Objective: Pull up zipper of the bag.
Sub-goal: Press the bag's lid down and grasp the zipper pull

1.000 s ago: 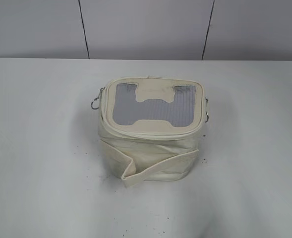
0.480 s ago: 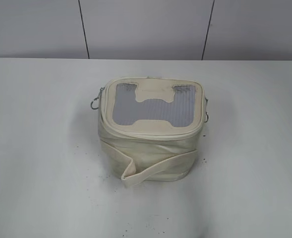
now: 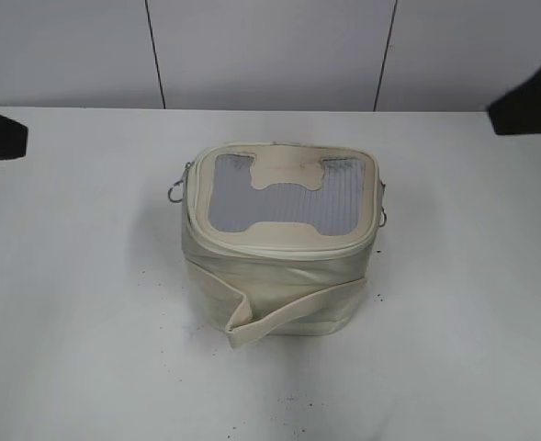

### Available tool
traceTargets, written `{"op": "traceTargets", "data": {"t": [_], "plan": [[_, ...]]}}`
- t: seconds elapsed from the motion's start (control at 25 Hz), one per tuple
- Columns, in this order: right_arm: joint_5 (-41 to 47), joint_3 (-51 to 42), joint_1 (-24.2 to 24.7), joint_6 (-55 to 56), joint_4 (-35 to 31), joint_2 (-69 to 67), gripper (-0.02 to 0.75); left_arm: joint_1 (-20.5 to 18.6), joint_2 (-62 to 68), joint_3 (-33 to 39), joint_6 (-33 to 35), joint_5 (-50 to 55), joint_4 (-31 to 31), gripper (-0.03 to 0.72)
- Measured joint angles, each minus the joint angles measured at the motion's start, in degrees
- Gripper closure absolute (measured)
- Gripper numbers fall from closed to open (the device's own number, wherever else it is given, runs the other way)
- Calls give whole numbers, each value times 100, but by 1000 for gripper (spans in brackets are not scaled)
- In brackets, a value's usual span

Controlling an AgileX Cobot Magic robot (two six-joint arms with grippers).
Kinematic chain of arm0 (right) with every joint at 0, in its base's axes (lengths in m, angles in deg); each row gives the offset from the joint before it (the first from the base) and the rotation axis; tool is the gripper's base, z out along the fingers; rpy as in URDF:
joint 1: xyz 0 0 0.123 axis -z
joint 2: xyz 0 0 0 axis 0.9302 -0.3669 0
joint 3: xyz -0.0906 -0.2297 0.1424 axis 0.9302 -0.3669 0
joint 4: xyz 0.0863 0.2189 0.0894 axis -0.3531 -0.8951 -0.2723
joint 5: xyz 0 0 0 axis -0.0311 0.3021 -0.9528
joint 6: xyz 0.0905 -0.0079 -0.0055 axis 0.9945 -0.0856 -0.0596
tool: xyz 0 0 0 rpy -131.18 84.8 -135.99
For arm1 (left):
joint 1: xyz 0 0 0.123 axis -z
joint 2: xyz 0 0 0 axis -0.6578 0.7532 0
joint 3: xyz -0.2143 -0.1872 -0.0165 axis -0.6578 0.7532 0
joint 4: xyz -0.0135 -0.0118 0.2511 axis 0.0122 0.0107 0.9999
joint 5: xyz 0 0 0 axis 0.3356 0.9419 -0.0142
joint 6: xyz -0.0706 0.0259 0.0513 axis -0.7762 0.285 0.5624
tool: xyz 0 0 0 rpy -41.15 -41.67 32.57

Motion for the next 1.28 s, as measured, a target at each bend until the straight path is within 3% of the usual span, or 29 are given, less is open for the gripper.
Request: {"op": "traceTargets", "data": {"t": [0.16, 0.44, 0.64, 0.92, 1.28], "plan": [[355, 896, 0, -969, -784, -1087, 151, 6, 728, -348, 308, 328, -75, 271], [1797, 2751, -60, -2759, -2273, -3015, 151, 176, 1979, -1024, 901, 1006, -51, 271], [2298, 4207, -341, -2881, -2324, -4282, 151, 519, 2675, -1560, 1057, 1074, -18, 271], [2513, 5764, -712, -2887, -2191, -5681, 153, 582, 3291, -2175, 1091, 1011, 556, 271], [2531, 6381, -742, -2887, -2246, -6531, 248, 765, 3595, -2228, 1091, 732, 699, 271]]}}
